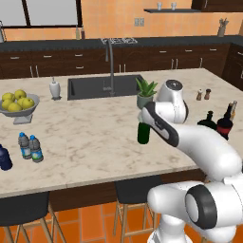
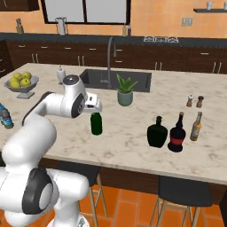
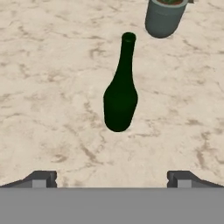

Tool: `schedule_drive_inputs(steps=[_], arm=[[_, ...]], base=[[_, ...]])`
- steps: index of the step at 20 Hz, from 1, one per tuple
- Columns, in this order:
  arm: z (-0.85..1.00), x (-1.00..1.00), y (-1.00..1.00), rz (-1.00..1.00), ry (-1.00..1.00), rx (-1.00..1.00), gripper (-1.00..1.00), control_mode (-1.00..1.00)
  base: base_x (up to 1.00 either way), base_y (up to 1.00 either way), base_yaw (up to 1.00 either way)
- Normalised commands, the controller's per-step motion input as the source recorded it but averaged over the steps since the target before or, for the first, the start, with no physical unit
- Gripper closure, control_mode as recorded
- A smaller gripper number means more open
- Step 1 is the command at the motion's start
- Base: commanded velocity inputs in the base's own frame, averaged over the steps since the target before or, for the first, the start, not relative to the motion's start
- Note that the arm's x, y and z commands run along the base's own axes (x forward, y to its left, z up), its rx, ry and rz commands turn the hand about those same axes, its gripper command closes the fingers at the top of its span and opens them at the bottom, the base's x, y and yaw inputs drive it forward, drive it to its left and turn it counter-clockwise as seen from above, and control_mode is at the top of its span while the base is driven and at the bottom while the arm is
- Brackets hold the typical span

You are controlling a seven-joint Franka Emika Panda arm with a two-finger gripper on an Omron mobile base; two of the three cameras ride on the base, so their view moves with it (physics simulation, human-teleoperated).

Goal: Move the plastic bottles in the middle to the plastics group, and the glass bottles in the middle to the glass group.

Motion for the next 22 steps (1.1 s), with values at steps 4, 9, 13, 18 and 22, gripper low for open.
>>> schedule_drive_inputs(steps=[4,9,13,18,22], arm=[[-0.24,0.56,0.0,0.0,0.0,0.0,-1.0,-1.0],[-0.3,0.39,0.0,0.0,0.0,0.0,-1.0,-1.0],[-0.15,0.23,0.0,0.0,0.0,0.0,-1.0,-1.0],[-0.22,0.19,0.0,0.0,0.0,0.0,-1.0,-1.0],[-0.27,0.11,0.0,0.0,0.0,0.0,-1.0,-1.0]], base=[[0.0,0.0,0.0],[0.0,0.0,0.0],[0.0,0.0,0.0],[0.0,0.0,0.0],[0.0,0.0,0.0]])
